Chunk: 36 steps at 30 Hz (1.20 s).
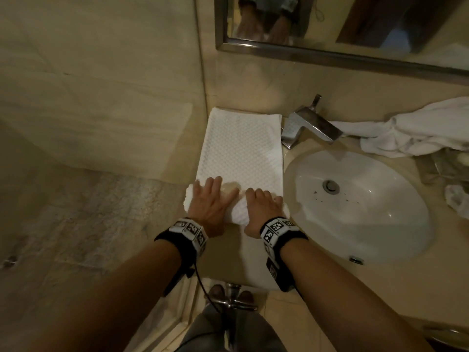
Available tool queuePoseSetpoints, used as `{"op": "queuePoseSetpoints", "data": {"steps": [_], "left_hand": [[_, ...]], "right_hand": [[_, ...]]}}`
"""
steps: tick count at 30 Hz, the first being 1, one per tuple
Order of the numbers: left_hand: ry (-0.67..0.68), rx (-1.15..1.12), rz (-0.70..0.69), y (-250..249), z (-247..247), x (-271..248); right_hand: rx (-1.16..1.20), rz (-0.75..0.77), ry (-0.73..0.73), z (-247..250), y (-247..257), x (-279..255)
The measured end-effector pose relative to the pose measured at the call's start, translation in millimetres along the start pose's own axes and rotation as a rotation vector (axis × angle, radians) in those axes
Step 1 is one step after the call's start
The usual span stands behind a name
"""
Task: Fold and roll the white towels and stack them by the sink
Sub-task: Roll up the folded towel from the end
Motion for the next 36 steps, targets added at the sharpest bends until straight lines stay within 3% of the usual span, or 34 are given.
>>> {"op": "queuePoseSetpoints", "data": {"steps": [5, 8, 12, 14, 16, 20, 23, 27, 31, 36], "left_hand": [[0.025, -0.051, 0.129, 2.9, -1.2, 3.6], [0.078, -0.075, 0.111, 5.3, -4.3, 18.7], [0.259, -0.101, 0.055, 10.8, -5.4, 34.0], [0.310, -0.133, 0.055, 12.0, -3.0, 36.9], [0.282, -0.159, 0.068, 12.2, -2.0, 33.7], [0.072, -0.103, 0.064, 5.0, -6.2, 14.6], [0.022, -0.105, 0.114, 1.3, -6.4, 15.2], [0.097, -0.169, 0.160, 6.0, -6.4, 42.3], [0.224, -0.186, 0.135, 12.8, -8.4, 57.5], [0.195, -0.180, 0.130, 12.6, -4.2, 52.7]], "right_hand": [[-0.025, 0.030, -0.033, 2.8, 2.5, -0.3], [-0.058, 0.051, -0.118, 1.8, 6.6, -14.4], [-0.147, 0.083, -0.197, -3.0, 11.6, -19.5], [-0.152, 0.089, -0.182, 1.8, 9.5, -8.8], [-0.123, 0.087, -0.132, 4.5, 7.3, 4.3], [-0.054, 0.057, -0.101, 9.7, 6.5, 23.6], [-0.056, 0.054, -0.037, 10.9, 5.2, 29.2], [-0.178, 0.011, -0.067, 15.4, 6.5, 21.3], [-0.207, 0.112, -0.122, 13.1, 15.8, 10.7], [-0.121, 0.026, -0.168, 18.0, 14.9, 17.0]]}}
Point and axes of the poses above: each hand's wrist, its own x-axis towards the middle knuckle, its own z-axis out of the back of the hand, y = z × x, the point moved 6 cm from there along x, towards the middle knuckle, and after that the axes turned 13 degrees about -y, right-handed, at the moved point
